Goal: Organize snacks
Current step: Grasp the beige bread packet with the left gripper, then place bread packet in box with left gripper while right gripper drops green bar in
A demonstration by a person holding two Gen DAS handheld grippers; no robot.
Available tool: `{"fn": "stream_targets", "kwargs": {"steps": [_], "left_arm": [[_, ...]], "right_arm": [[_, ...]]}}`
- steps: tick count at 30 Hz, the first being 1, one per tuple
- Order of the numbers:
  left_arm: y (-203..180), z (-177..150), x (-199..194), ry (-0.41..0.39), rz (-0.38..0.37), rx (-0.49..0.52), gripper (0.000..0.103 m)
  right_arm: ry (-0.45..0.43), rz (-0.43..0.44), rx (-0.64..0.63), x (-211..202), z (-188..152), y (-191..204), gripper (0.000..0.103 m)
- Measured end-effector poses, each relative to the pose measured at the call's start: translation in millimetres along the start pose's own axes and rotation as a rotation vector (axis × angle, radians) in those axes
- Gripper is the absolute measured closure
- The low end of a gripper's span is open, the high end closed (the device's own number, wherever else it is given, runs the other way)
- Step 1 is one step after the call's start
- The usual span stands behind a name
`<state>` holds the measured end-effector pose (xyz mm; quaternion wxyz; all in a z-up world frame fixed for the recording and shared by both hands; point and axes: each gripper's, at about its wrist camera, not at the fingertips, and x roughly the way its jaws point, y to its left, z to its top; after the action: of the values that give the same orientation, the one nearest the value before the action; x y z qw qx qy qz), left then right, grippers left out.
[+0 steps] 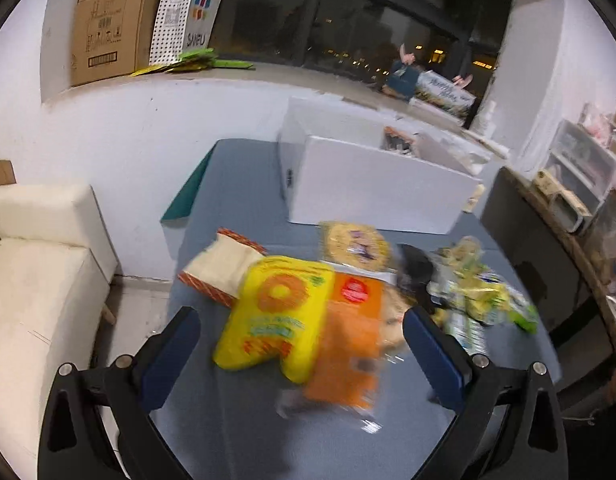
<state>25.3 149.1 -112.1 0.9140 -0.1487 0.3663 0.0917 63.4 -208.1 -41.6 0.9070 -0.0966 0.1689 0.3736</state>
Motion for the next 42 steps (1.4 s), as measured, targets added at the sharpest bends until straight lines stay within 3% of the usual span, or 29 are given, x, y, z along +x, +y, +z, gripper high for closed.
{"fn": "stream_targets", "kwargs": {"steps": [6,14,16,19,20,23,25,28,33,39,42], "left_arm": [[33,31,53,0.1,0.036,0.044,0.0],[65,42,118,0.256,0.069,0.089,0.001],[69,41,128,0.282,0.07,0.089,0.006],[73,41,135,0.295,0.07,0.07,0.021],[72,42,135,0.286,0.076,0.082,0.025],[68,44,129,0.257,0.111,0.111,0.056],[65,44,125,0.26,0.1,0.128,0.057],[57,43,108,0.205,0.113,0.149,0.059],[25,39,47,0.03,0.021,0.134,0.059],[-31,24,-35,-0.133,-0.106,0.13,0.059],[-55,15,-61,-0.174,-0.162,0.131,0.059]], "right_arm": [[0.007,0.023,-0.06,0,-5,15,0.0],[0.015,0.036,-0.066,1,-6,17,0.0],[0.018,0.04,-0.054,2,-6,14,0.0],[0.026,0.036,-0.037,4,-7,12,0.0],[0.028,0.036,-0.036,5,-8,11,0.0],[0.032,0.036,-0.033,6,-9,11,0.0],[0.037,0.034,-0.034,7,-10,11,0.0],[0.037,0.04,-0.029,7,-10,10,0.0],[0.072,0.02,0.003,15,-15,-3,0.0],[0.186,-0.021,-0.006,44,-26,-42,0.0],[0.297,-0.026,-0.053,72,-37,-65,0.0]]}}
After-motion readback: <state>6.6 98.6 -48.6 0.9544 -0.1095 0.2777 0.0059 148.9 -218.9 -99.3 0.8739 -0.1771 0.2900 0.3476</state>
